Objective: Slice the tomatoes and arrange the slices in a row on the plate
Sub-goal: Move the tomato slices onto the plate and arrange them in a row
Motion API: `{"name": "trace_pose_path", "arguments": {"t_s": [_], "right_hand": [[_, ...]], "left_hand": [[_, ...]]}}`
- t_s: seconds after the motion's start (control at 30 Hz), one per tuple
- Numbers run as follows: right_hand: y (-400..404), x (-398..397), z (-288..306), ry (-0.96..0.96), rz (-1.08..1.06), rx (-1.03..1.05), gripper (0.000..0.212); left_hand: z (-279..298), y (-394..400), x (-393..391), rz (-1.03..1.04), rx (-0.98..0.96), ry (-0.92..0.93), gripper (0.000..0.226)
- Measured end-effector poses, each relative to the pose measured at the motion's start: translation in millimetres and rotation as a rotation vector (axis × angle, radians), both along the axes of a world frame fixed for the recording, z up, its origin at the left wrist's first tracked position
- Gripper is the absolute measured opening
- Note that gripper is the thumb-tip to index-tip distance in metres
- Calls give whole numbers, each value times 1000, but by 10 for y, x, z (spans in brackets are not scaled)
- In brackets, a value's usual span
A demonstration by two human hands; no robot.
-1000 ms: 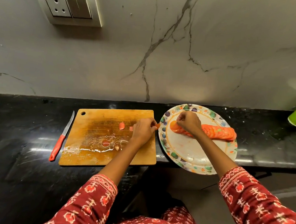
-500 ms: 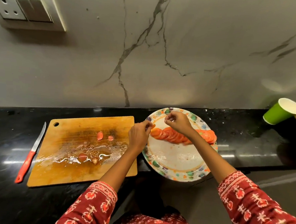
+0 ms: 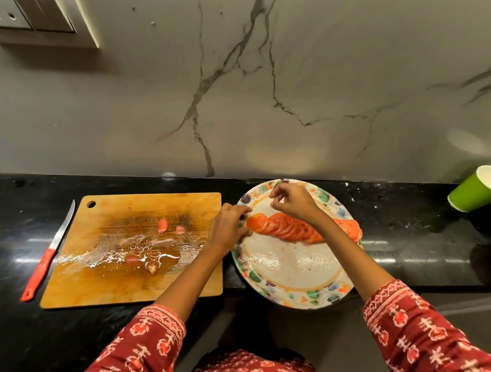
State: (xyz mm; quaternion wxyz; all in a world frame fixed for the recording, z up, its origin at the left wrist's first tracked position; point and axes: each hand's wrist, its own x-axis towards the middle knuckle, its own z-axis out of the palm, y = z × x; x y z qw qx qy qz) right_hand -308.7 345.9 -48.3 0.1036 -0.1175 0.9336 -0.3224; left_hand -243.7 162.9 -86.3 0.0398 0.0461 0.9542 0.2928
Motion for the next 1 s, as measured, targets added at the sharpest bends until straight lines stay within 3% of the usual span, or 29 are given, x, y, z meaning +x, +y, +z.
{"name": "trace_pose_path", "arguments": {"t_s": [0.07, 0.27, 0.73, 1.0], "right_hand": [[3, 12, 1, -41, 98, 60, 18], [-81, 91, 13, -130, 200, 110, 34], [-88, 110, 0, -127, 148, 78, 37], [-109, 92, 2, -87, 72, 0, 33]], "left_hand": [[39, 23, -34, -46, -19, -26, 65], [24, 51, -103, -68, -33, -25, 64], [-37, 5, -92, -81, -60, 29, 58], [-44, -21, -77, -97, -83, 79, 42]]}}
